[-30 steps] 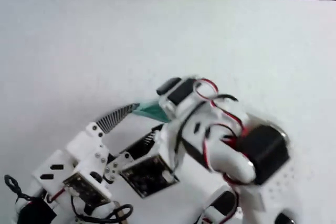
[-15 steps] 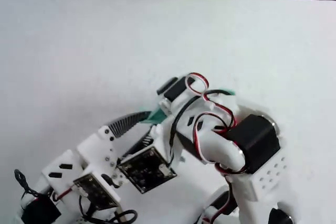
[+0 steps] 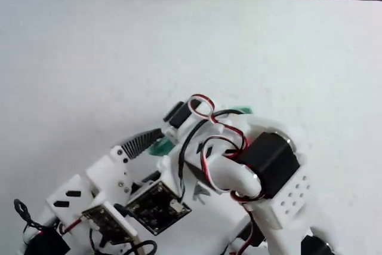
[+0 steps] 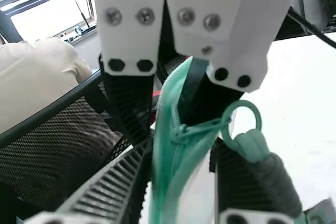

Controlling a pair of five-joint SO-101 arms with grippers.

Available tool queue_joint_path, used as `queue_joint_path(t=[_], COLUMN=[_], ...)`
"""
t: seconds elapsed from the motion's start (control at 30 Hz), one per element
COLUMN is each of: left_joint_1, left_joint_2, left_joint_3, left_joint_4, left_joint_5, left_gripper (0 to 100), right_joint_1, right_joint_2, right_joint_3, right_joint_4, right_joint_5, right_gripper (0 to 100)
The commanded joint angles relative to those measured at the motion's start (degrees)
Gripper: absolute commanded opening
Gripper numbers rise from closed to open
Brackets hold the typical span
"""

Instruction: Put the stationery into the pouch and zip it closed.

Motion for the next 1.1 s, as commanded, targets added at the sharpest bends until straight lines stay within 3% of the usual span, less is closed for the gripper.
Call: queue_joint_path(t=[0.0,0.2,0.37,0.43,0.6,0.77,0.83,0.97,1.07], left_joint_1=[-2.15,-2.24,-1.8,-1.71,-1.71,-2.15,-2.15,-2.07,-2.15], left_joint_2=[0.13,0.13,0.13,0.13,0.13,0.13,0.13,0.13,0.13], left_joint_3=[1.85,3.87,3.87,4.22,4.22,4.4,5.63,9.41,12.48], left_joint_4=[-1.32,-1.32,-1.32,-0.97,-0.97,-1.05,-1.32,-3.43,-7.74], left_joint_5=[-0.53,-0.53,-3.96,-7.12,-7.21,-7.3,-7.38,-7.38,-7.38], left_gripper=[17,16,2,3,2,2,2,2,2], right_joint_1=[-3.03,-0.66,3.47,3.38,3.82,9.63,12.09,12.09,12.0], right_joint_2=[-2.51,-2.77,-2.77,-2.95,-2.95,-3.03,-3.91,-8.66,-10.86], right_joint_3=[-0.97,-1.93,-1.93,-1.93,-1.93,-1.93,-2.2,-5.19,-7.82], right_joint_4=[-0.31,-0.22,-0.13,-0.04,-0.22,-0.4,-0.22,-0.66,-0.66], right_joint_5=[-0.09,0.0,0.26,0.0,-0.35,-5.36,-6.95,-13.19,-13.36], right_gripper=[1.9,1.9,1.9,1.9,1.9,3.0,8.3,29.4,30.3])
